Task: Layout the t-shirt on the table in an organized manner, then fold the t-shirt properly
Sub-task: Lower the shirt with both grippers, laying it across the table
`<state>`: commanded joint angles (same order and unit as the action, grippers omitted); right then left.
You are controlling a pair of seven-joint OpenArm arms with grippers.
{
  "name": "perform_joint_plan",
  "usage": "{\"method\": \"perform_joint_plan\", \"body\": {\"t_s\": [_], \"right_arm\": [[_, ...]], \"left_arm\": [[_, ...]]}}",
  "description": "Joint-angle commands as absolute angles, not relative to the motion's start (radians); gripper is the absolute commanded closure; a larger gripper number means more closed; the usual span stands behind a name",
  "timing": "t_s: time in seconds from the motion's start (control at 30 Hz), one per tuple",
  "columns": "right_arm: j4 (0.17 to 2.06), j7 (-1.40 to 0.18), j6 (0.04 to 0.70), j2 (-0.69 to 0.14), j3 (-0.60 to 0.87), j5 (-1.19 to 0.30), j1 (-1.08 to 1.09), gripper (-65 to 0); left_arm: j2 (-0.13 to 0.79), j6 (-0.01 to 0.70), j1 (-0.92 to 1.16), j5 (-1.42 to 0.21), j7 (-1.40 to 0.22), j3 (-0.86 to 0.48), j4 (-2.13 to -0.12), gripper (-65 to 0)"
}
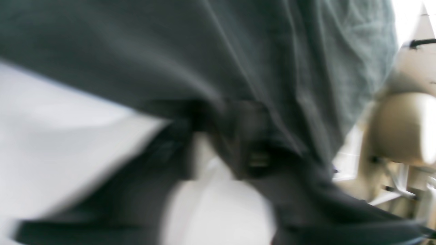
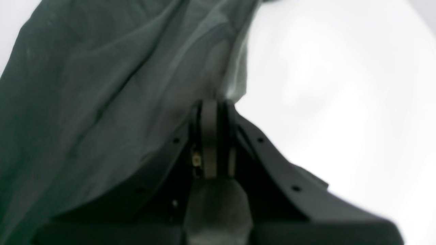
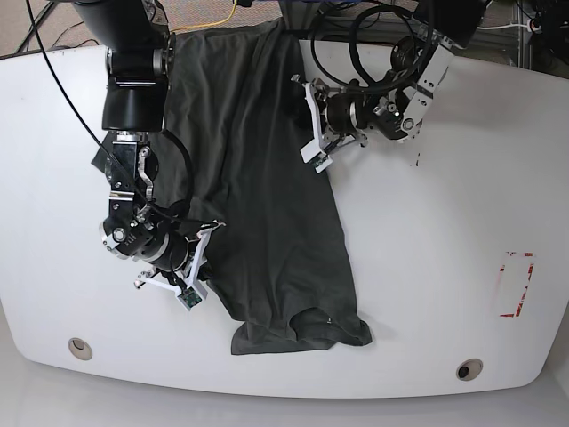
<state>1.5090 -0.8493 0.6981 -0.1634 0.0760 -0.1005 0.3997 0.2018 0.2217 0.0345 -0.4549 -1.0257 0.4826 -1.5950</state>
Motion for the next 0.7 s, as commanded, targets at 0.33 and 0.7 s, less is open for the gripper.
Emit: {"method": "perform_joint_plan", "body": {"t_s": [0.33,0.7], "right_arm": [[1.596,-0.905,0.698,-0.168,0.193,-0.205,0.358,-1.0],[1.716,-0.984,0.698,-0.168,0.305,-0.259,0.260,-1.1]], "left_arm": [[0.242,0.222,-0.048,-0.271,-1.023,0.476,-1.463,-6.2],[0.311,0.343,-0.173,-0.137,-1.018,0.377,-1.303,-6.2]]}}
